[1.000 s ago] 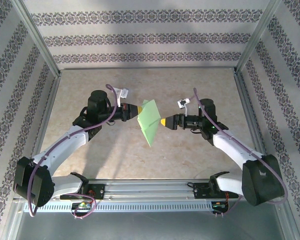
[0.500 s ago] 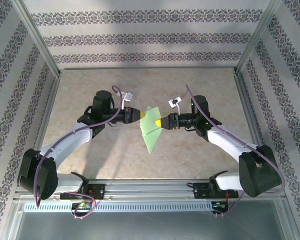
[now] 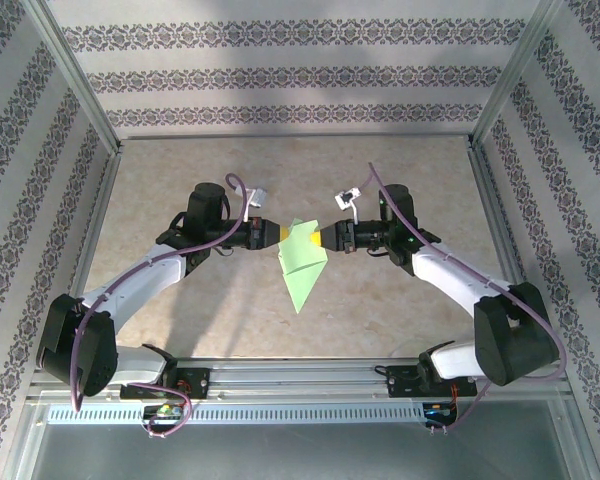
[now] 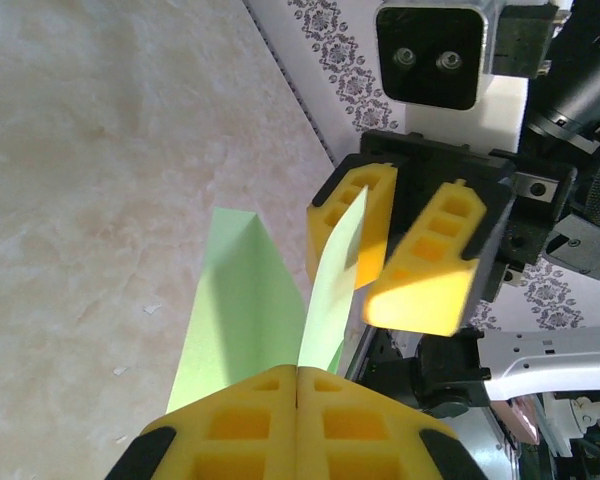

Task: Fold a paper plane with a square sheet of paper (fold left side to right side)
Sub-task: Place the paper at the center of the table.

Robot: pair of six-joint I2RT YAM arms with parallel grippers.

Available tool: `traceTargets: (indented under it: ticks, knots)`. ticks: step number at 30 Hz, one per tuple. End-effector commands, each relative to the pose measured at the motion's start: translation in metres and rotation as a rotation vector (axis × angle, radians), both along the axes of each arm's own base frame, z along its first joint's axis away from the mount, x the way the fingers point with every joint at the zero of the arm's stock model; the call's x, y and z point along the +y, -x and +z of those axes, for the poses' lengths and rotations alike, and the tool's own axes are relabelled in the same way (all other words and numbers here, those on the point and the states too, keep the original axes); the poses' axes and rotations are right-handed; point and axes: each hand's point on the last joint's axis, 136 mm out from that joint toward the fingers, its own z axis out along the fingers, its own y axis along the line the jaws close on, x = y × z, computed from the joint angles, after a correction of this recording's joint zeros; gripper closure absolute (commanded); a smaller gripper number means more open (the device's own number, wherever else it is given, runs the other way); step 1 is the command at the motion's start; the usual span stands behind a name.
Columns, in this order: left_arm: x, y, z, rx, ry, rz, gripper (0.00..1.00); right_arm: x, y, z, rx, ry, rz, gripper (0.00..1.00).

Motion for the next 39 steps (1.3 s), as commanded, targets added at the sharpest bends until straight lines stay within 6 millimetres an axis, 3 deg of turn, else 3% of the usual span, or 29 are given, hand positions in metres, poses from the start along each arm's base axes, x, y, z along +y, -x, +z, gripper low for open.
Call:
traceTargets:
  ticks: [1, 5, 8, 10, 13, 16, 20, 23, 31, 39]
  knots:
    - [0.004, 0.003, -0.016, 0.02, -0.032, -0.011, 0.98, 0.004, -0.007, 0.0, -0.028, 0.026, -0.013, 0.84]
    - [0.011, -0.002, -0.032, 0.032, -0.097, 0.029, 0.6, 0.004, -0.015, -0.024, 0.029, 0.077, -0.056, 1.0]
    - [0.024, -0.009, -0.049, 0.033, -0.186, 0.098, 0.44, 0.002, -0.023, -0.054, 0.092, 0.133, -0.109, 1.0]
    - [0.036, -0.012, -0.063, 0.037, -0.264, 0.149, 0.4, 0.0, -0.03, -0.078, 0.14, 0.169, -0.149, 1.0]
    - [0.057, -0.018, -0.079, 0.048, -0.37, 0.224, 0.38, -0.003, -0.038, -0.115, 0.227, 0.228, -0.197, 1.0]
    - [0.067, -0.015, -0.082, 0.039, -0.432, 0.242, 0.39, -0.008, -0.042, -0.139, 0.289, 0.274, -0.248, 1.0]
    - [0.069, -0.003, -0.075, -0.029, -0.478, 0.215, 0.41, -0.016, -0.045, -0.152, 0.36, 0.303, -0.319, 1.0]
    - [0.067, 0.011, -0.076, -0.149, -0.635, 0.195, 0.41, -0.021, -0.047, -0.153, 0.445, 0.289, -0.379, 1.0]
    - [0.022, 0.045, -0.084, -0.295, -0.772, 0.082, 0.42, -0.02, -0.042, -0.152, 0.558, 0.286, -0.44, 1.0]
    - [-0.03, 0.063, -0.114, -0.341, -0.924, -0.044, 0.41, -0.024, -0.046, -0.153, 0.586, 0.291, -0.494, 1.0]
